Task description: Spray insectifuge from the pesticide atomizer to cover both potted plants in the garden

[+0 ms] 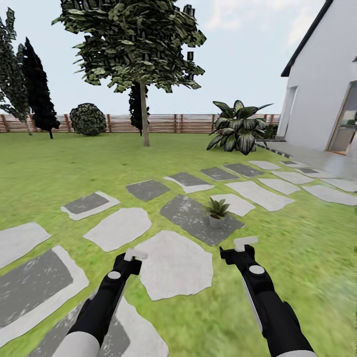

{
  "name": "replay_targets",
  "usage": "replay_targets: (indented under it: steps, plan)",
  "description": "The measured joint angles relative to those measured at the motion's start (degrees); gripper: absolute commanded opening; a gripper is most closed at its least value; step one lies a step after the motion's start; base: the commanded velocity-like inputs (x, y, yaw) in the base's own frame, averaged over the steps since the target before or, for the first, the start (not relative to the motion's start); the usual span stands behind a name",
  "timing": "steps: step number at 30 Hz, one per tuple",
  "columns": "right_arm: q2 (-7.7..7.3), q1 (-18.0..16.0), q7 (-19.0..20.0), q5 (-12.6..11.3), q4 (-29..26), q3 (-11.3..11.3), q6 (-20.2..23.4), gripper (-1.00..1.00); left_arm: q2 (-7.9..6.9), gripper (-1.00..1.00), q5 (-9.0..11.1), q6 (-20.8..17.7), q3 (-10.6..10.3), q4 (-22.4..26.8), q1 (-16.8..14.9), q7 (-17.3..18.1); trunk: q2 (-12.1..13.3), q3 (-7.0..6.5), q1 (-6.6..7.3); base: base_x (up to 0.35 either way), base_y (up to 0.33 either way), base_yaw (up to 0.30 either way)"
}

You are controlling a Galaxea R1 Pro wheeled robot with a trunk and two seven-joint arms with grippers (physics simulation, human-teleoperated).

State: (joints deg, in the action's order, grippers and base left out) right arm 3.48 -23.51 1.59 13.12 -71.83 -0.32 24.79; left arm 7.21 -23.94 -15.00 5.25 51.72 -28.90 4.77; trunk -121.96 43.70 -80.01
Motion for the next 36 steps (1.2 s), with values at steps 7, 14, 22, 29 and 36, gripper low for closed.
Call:
replay_targets:
  steps: [7,14,22,29,36]
  plan:
    - [0.00,0.00,0.00,0.00,0.00,0.00,0.04,1.00,0.02,-1.00,0.00,0.00,0.00,0.00,0.00,0.02,0.00,-0.13,0.00,0.346,0.000,-0.272]
    - [0.00,0.00,0.02,0.00,0.01,0.00,0.01,1.00,0.01,-1.00,0.00,0.00,0.02,0.01,0.00,0.01,0.00,-0.19,0.00,0.346,0.000,-0.212]
    - [0.01,-0.01,0.04,-0.01,0.02,-0.05,0.00,1.00,0.00,-1.00,-0.01,-0.02,0.00,0.02,0.01,0.00,0.00,-0.19,0.00,0.346,0.000,-0.049]
    - [-0.05,-0.01,0.02,0.00,0.01,-0.08,0.03,1.00,0.00,-1.00,-0.01,-0.01,-0.05,0.02,0.01,0.05,0.00,-0.19,0.00,0.346,0.000,-0.029]
    - [-0.08,0.00,0.00,0.01,0.00,-0.08,0.04,1.00,0.01,-1.00,0.00,0.00,-0.05,0.00,0.00,0.06,0.00,-0.19,0.00,0.346,0.000,-0.213]
